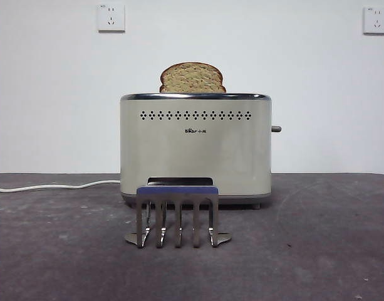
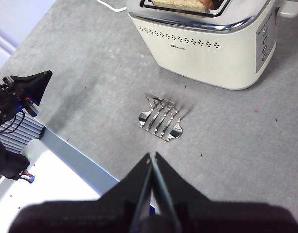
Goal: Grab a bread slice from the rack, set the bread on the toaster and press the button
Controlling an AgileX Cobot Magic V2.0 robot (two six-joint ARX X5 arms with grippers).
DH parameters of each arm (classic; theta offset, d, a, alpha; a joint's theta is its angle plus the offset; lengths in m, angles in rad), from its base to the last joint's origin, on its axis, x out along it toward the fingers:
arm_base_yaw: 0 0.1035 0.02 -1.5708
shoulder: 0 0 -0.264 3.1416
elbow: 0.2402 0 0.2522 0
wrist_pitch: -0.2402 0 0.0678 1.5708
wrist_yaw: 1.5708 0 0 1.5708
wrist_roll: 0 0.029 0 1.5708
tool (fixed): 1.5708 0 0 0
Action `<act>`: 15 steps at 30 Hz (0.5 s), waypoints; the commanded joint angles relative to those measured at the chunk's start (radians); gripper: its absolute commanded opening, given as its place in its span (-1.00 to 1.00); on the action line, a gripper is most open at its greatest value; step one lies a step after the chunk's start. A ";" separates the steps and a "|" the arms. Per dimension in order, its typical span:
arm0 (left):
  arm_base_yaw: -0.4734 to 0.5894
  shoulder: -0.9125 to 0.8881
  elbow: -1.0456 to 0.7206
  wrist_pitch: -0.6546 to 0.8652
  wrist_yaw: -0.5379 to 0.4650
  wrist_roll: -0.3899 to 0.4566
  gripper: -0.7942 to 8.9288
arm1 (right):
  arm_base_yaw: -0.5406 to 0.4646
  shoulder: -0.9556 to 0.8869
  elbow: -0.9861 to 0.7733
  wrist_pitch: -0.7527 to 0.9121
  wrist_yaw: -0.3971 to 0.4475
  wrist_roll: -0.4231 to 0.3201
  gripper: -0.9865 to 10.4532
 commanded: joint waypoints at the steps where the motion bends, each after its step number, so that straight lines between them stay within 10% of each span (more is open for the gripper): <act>1: 0.003 -0.003 -0.013 0.000 0.005 -0.012 -0.84 | 0.002 -0.001 -0.008 0.004 0.003 -0.009 -0.83; 15: 0.003 -0.003 -0.013 0.000 0.005 -0.012 -0.84 | 0.002 -0.001 -0.009 0.012 0.008 -0.043 -0.83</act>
